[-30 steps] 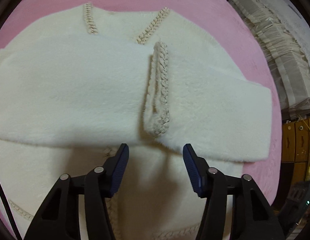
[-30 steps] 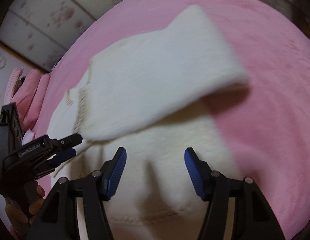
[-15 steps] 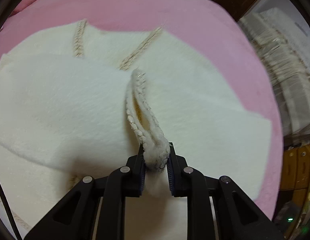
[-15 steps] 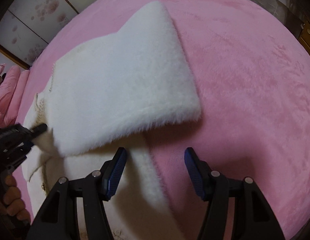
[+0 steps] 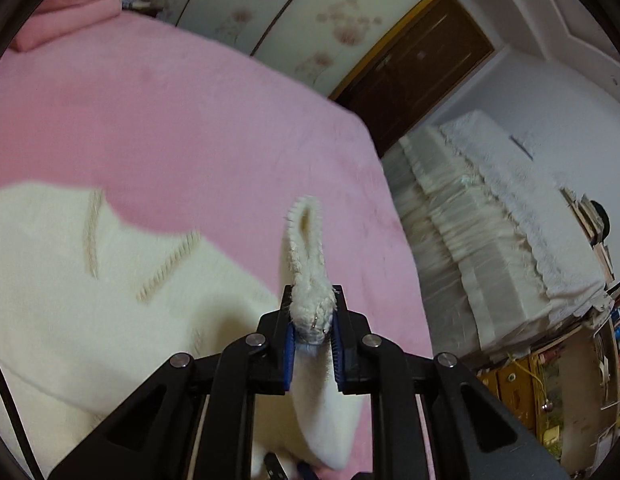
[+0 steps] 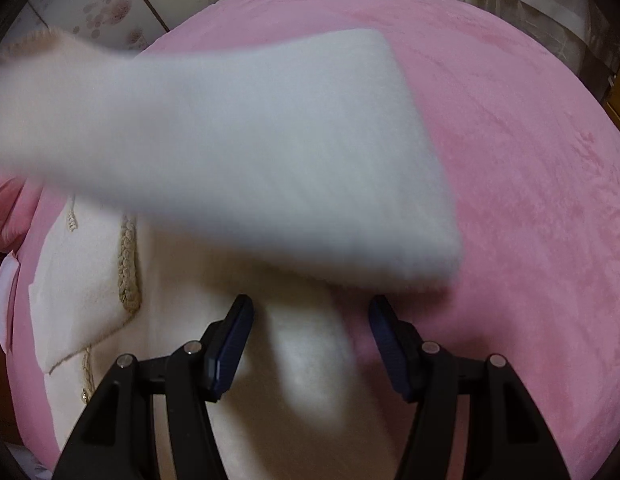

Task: Fold large clothes
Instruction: 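Fold that side over toward the cardigan's center with the left tool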

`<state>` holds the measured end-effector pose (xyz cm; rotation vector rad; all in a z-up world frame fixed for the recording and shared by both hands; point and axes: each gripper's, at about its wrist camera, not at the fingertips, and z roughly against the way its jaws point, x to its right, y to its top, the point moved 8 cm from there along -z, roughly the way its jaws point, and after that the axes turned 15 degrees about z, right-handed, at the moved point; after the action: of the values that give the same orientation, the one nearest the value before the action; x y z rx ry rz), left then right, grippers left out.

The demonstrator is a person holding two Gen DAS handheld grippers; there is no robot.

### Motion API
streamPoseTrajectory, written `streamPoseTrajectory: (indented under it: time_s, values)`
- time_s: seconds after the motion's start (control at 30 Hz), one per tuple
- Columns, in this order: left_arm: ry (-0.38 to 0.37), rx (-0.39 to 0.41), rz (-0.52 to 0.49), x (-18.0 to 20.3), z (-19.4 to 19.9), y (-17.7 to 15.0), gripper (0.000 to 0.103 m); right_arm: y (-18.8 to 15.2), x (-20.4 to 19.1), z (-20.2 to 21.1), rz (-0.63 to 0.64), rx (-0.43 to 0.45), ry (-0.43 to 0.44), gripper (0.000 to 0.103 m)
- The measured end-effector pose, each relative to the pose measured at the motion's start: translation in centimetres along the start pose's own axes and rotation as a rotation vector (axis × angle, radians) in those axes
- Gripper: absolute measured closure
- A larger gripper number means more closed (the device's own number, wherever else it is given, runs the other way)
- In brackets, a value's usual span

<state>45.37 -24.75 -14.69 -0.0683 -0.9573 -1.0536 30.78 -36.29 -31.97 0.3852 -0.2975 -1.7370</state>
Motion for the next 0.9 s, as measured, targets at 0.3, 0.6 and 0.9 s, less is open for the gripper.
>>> streamPoseTrajectory:
  time_s: [0.3, 0.6, 0.9]
  values:
    - [0.193, 0.295, 0.001, -8.1, 7.8, 9.9, 0.09, 1.3, -0.9, -0.6, 0.061, 0.033, -0.043, 0.043]
    - [0.513, 0.03, 0.114, -25.4, 1.6, 3.2, 0.09, 1.0, -0.4, 0.4, 0.125, 0.087, -0.039, 0.043]
    - [0.505, -0.01, 0.112, -26.3, 1.3, 2.5, 0.09, 3.4, -2.0, 1.0, 0.456, 0.049, -0.157, 0.043]
